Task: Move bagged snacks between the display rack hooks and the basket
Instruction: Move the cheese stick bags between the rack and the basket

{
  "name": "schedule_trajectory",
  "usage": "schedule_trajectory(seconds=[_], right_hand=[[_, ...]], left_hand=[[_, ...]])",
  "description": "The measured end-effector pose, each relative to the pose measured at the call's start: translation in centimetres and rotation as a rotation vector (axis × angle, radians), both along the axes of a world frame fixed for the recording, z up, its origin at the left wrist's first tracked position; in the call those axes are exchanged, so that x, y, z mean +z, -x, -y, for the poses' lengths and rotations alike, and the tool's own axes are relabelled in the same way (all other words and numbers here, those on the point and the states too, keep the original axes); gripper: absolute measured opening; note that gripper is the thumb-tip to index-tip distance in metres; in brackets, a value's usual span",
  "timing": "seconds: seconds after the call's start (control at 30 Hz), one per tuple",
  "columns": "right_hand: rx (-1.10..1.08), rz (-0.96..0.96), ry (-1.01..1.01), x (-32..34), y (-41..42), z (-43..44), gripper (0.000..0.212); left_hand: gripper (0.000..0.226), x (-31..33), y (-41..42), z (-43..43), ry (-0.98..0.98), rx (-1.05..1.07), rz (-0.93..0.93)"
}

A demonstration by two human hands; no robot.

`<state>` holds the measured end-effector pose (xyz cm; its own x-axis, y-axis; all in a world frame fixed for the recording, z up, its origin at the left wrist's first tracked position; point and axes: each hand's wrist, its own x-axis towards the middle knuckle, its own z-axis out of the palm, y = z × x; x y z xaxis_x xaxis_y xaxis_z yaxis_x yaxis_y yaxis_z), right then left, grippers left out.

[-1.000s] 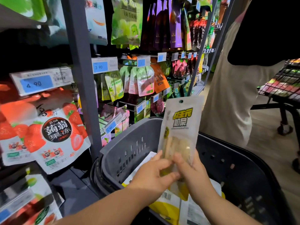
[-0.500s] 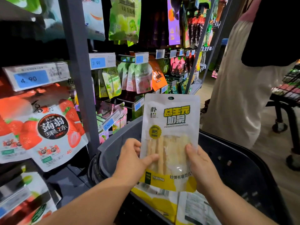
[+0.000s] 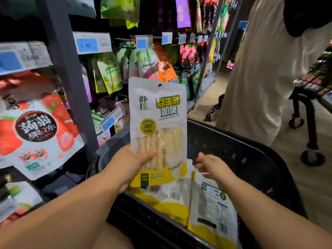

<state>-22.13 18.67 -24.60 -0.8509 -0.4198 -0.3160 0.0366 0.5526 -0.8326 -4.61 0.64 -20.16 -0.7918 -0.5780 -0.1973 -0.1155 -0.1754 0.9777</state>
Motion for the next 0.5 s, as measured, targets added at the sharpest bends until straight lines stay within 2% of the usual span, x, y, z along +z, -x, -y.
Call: schedule_trajectory(seconds=[0.1, 0.17, 0.33, 0.5], right_hand=[[0.035, -0.113, -0.505, -4.9, 0.9, -2.0, 0.049], [0.039, -0.149, -0.723, -7.5, 0.4, -3.1, 0.061], [-0.055, -0.185, -0.734, -9.1, -1.7, -2.7, 0.083], [-0.097, -0.161, -0.713, -9.9, -2.6, -2.5, 0.088]], left_hand=[[0.02, -0.1, -0.2, 0.7, 0.045, 0.009, 0.04], [0.021, -0.1, -0.4, 0.9, 0.052, 0.017, 0.054], [0.02, -0.4, -0.6, 1.6, 0.088, -0.008, 0.079], [0.024, -0.7, -0.3, 1.4, 0.072, -0.048, 0.089]])
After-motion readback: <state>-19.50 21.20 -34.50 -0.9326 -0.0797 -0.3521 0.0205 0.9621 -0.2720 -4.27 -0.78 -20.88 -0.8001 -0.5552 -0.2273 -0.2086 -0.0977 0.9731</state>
